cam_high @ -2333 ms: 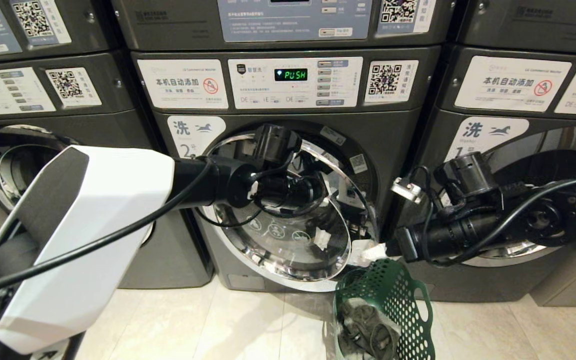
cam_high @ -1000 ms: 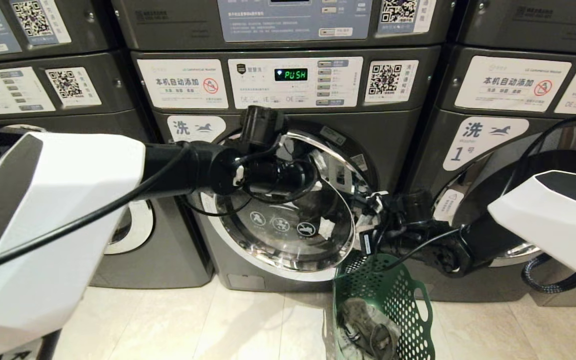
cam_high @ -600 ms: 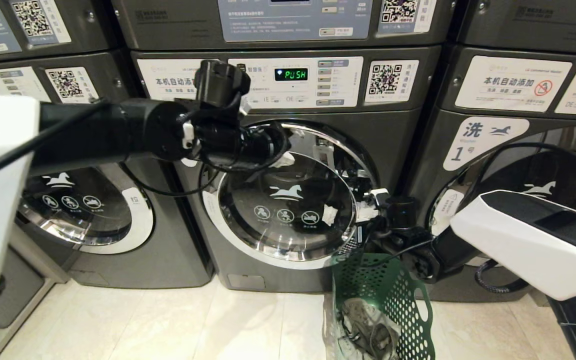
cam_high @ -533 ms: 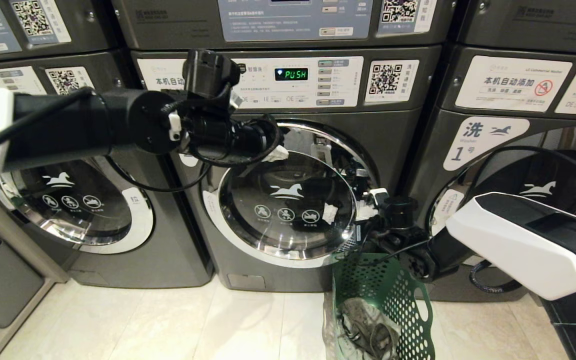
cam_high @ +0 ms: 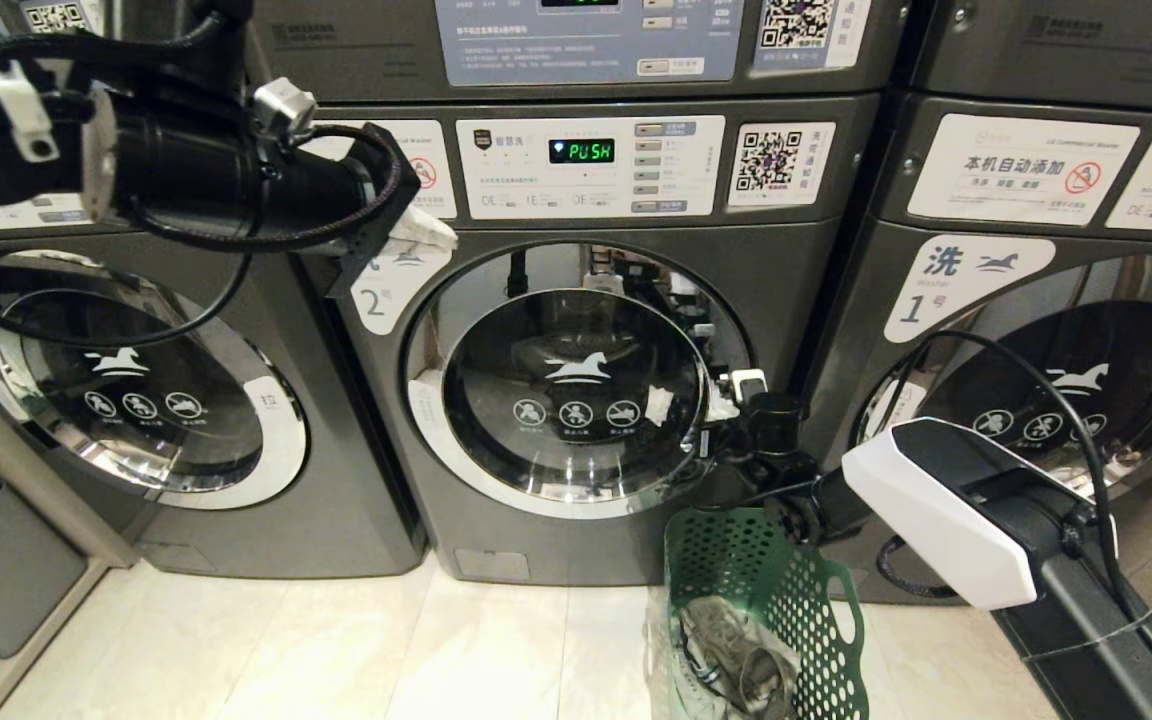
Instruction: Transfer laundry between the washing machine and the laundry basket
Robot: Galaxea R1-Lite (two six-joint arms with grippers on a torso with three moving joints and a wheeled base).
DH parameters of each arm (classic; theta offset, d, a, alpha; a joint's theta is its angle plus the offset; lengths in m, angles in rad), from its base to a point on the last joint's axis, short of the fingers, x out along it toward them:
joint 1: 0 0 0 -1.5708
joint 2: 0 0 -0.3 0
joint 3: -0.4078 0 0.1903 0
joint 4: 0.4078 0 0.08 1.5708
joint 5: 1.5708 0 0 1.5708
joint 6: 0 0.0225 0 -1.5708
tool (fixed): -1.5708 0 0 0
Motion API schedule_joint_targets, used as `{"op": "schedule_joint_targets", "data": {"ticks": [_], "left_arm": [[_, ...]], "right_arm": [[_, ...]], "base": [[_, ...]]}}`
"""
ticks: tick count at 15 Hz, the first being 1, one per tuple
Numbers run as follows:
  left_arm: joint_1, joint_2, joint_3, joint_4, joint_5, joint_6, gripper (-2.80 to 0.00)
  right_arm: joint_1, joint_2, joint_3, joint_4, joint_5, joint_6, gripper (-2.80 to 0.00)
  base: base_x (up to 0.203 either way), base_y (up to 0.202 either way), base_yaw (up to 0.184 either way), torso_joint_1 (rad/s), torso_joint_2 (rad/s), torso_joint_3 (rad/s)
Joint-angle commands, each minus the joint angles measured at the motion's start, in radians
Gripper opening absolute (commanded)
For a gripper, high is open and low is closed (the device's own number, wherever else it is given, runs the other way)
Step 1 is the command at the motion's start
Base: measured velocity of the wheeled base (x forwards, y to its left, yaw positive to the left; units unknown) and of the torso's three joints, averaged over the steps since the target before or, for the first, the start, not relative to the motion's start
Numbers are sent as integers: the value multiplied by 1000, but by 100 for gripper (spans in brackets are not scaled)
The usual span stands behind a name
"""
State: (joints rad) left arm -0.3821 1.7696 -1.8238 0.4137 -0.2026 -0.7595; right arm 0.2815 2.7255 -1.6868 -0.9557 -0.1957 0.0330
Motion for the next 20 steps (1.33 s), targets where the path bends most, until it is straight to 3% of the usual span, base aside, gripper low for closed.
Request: {"op": "schedule_joint_targets", "data": {"ticks": [1,4,7,10,12,15,17,20], "left_arm": [[12,-152,111,2,-1,-4,-280],[18,-263,232,1,-1,-4,-280],[35,-304,259,3,-1,-4,-280],[35,-332,268,5,-2,-3,-280],[54,-335,298,2,-3,-4,-280],[85,-363,366,1,-6,-4,-280],[92,-427,439,3,-5,-1,-280],[111,-568,562,4,-3,1,-280]], "right_arm": [[-7,110,-148,-9,-29,-3,-280],[-21,177,-240,-9,-64,-30,-280],[-21,149,-171,-23,-77,-33,-280],[-15,-19,188,-38,-12,-20,-280],[-8,-228,472,-16,93,-7,-280],[-2,-551,779,94,274,6,-280],[7,-765,925,203,341,11,-280],[22,-1134,1032,499,395,15,-280]], "base": [[0,0,0,0,0,0],[0,0,0,0,0,0],[0,0,0,0,0,0],[0,0,0,9,8,1],[0,0,0,15,11,-5],[0,0,0,0,0,0],[0,0,0,0,0,0],[0,0,0,0,0,0]]}}
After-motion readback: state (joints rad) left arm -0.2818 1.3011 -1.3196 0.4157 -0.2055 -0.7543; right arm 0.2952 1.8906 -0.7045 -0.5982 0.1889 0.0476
